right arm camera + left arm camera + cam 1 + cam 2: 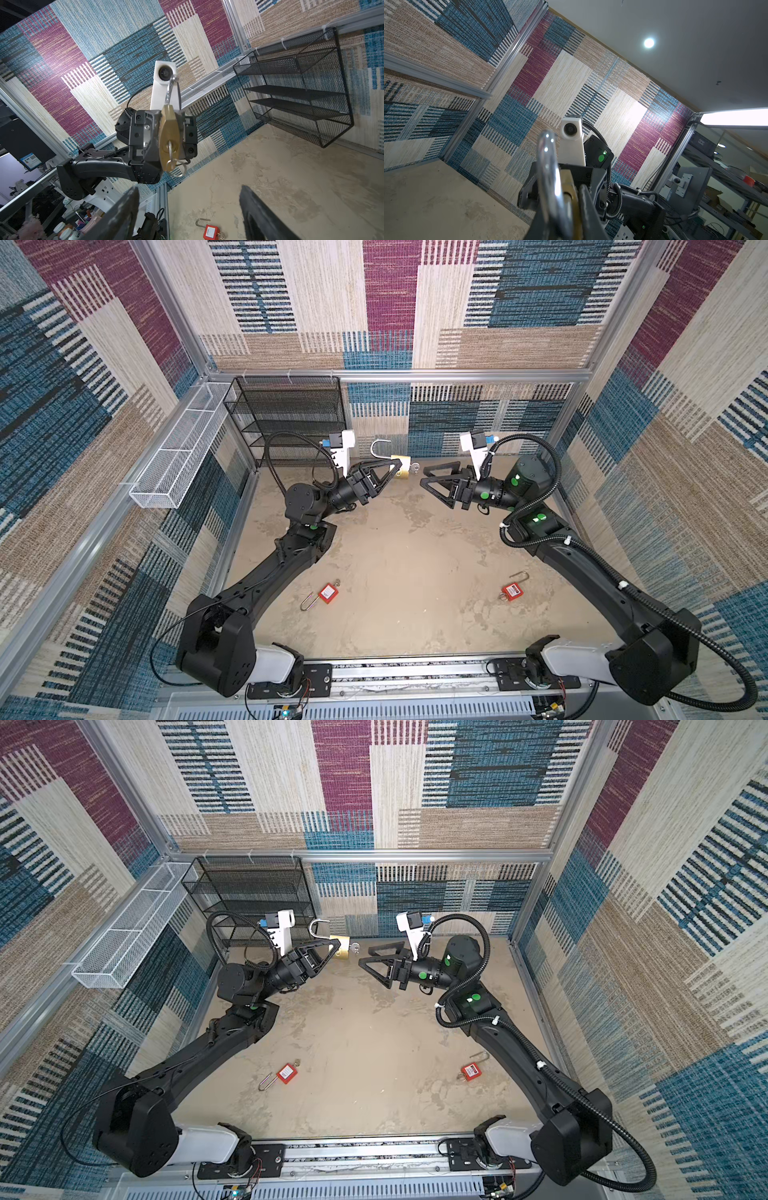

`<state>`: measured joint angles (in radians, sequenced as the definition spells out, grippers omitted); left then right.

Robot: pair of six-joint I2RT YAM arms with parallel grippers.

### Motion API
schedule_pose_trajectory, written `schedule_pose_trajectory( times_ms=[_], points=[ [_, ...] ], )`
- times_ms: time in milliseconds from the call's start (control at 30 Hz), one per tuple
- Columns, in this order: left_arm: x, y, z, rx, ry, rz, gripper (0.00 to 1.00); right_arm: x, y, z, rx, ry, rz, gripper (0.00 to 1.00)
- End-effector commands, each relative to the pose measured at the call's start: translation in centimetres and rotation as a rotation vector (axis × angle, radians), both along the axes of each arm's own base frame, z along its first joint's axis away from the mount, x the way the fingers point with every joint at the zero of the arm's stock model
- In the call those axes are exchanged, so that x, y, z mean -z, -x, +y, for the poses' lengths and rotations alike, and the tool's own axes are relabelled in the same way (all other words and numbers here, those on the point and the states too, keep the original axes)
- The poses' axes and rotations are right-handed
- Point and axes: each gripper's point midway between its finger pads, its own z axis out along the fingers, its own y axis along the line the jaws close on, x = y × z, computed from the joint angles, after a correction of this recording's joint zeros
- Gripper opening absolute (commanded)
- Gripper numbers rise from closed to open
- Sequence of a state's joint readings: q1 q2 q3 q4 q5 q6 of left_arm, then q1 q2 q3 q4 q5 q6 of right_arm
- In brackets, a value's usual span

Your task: Lock with the key

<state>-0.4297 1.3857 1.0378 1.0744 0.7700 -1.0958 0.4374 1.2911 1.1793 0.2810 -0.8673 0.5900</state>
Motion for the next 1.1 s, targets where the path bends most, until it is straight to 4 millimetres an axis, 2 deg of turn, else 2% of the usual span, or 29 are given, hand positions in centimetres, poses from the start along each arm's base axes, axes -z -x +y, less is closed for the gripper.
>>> schedule_pose_trajectory(
  times_ms=[0,100,633,800,1067],
  points=[
    [-1.8,1.4,0.5,0.009,0.041,-0.093,0.00,-1.6,0.5,0.2,-0.043,-0.049,-0.006,0.70],
    [-1.8,1.3,0.5,0.009,0.042,-0.093,0.00,-1.9,0.2,0.5,-0.045,-0.054,-0.003,0.63],
    [-1.1,1.2,0.4,0.016,0.035,-0.081,0.00,-2.6,0.8,3.3,-0.116,-0.058,-0.025,0.47],
    [-1.0,1.4,0.3,0.028,0.033,-0.080,0.00,-2.8,1.0,3.8,-0.134,-0.059,-0.029,0.36],
    [-0.3,1.5,0.3,0.028,0.016,-0.078,0.00,-2.7,1.2,4.3,-0.152,-0.061,-0.028,0.31]
  ],
)
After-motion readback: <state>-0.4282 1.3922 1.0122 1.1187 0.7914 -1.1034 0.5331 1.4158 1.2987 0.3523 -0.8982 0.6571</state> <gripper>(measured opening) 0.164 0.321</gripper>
